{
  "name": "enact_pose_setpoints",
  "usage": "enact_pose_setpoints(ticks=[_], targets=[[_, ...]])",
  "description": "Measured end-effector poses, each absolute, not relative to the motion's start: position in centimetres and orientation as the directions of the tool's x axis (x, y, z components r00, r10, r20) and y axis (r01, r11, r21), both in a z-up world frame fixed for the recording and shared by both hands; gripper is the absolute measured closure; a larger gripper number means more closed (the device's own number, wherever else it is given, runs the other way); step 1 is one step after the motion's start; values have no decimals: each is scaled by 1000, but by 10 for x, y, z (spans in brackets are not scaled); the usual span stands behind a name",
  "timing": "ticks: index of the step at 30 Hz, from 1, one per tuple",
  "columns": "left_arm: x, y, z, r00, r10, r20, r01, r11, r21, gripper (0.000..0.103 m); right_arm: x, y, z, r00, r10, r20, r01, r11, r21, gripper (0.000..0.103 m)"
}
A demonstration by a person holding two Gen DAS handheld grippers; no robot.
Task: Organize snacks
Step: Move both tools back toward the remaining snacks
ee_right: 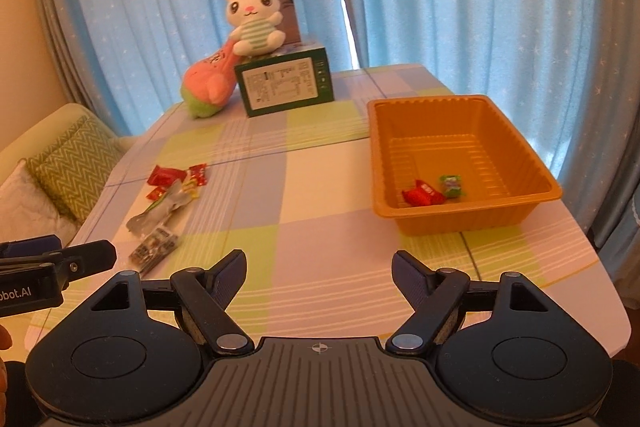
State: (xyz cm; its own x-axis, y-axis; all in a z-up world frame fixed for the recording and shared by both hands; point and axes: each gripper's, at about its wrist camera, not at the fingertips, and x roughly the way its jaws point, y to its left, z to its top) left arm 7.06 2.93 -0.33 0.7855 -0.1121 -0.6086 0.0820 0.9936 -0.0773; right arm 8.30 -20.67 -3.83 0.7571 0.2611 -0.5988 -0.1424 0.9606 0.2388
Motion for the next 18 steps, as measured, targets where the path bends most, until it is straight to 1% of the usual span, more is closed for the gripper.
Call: enact_pose_setpoints(ticks=[12, 18], targets=[[67, 67, -8, 780, -67, -623, 19, 996, -84, 14, 82, -182, -45, 736, 296, -609, -186, 953, 238, 24], [76, 78, -11, 775, -53, -629, 23, 998, -55, 14, 86, -172, -51, 732, 298, -612, -194, 953, 232, 24]])
